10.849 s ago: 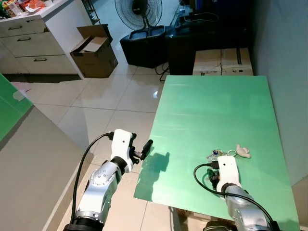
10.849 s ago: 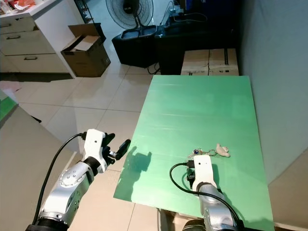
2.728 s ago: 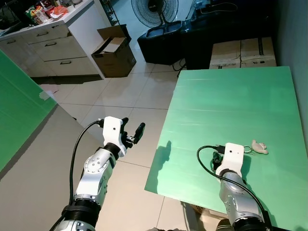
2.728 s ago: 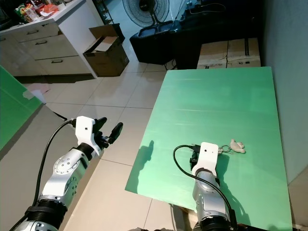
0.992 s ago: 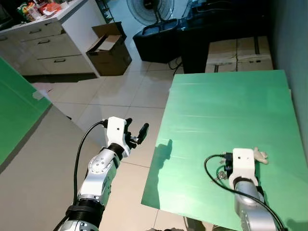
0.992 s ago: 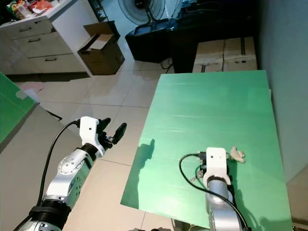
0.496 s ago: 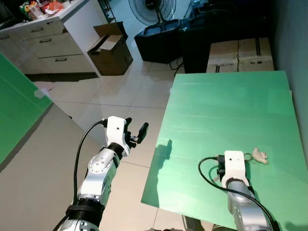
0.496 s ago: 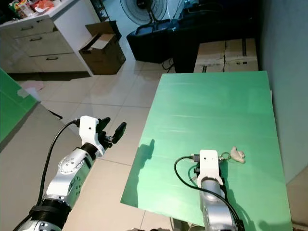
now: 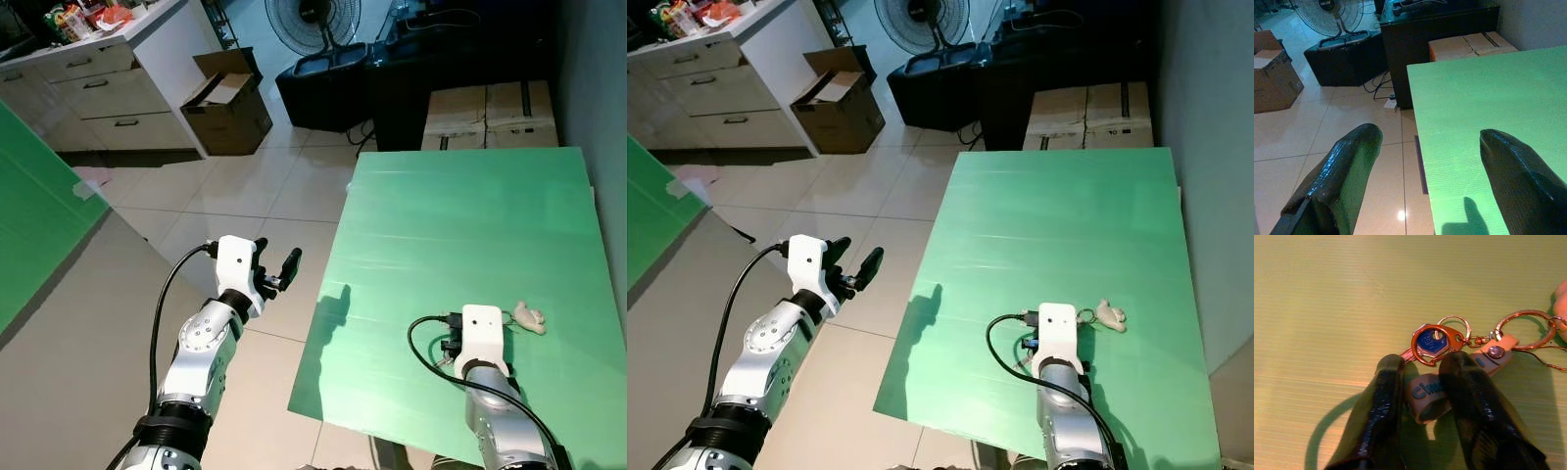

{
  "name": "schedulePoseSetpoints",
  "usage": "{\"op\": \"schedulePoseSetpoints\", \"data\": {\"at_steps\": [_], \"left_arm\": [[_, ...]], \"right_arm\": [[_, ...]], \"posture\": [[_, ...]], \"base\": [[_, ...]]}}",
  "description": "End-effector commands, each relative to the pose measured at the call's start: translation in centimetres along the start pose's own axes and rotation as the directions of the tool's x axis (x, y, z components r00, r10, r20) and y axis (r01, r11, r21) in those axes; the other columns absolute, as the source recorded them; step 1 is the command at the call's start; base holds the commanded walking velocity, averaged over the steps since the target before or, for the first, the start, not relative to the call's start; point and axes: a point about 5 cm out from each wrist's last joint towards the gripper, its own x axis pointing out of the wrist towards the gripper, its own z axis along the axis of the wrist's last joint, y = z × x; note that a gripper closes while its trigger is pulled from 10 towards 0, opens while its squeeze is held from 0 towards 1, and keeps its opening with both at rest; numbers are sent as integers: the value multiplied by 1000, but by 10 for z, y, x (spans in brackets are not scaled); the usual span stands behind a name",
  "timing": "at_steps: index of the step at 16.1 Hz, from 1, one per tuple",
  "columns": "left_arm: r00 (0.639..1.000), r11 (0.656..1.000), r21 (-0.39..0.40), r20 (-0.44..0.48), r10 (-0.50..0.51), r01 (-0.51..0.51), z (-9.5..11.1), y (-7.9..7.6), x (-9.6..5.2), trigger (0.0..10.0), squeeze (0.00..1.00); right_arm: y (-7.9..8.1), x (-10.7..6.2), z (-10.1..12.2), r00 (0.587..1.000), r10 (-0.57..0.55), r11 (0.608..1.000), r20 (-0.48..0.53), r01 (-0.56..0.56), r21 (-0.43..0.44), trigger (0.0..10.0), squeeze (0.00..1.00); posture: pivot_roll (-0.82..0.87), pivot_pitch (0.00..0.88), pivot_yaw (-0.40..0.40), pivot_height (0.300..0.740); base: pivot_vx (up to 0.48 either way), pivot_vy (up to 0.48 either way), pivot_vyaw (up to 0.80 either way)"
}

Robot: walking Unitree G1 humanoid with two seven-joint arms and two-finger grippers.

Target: Hang keys on a hook

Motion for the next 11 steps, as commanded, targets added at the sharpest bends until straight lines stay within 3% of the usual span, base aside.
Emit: {"op": "schedulePoseSetpoints", "data": {"at_steps": [1, 8, 11], "left_arm": [[999, 999, 15, -18, 42, -41, -2, 13, -5, 10000, 0], [999, 999, 17, -16, 35, -35, -1, 11, -4, 10000, 0], [999, 999, 12, -16, 35, -35, -3, 8, -4, 10000, 0]], "right_arm": [[12, -3, -15, 997, 42, 999, -65, -40, 22, 0, 0], [13, -7, -15, 998, 46, 999, -44, -46, 21, 0, 0], [11, -10, 9, 998, 28, 1000, 55, -28, 0, 0, 0]], "posture": [[-281, 41, 335, 740], [-279, 57, 334, 740], [-288, 55, 329, 740]], "base": [[0, 0, 0], [0, 0, 0], [0, 0, 0]]}}
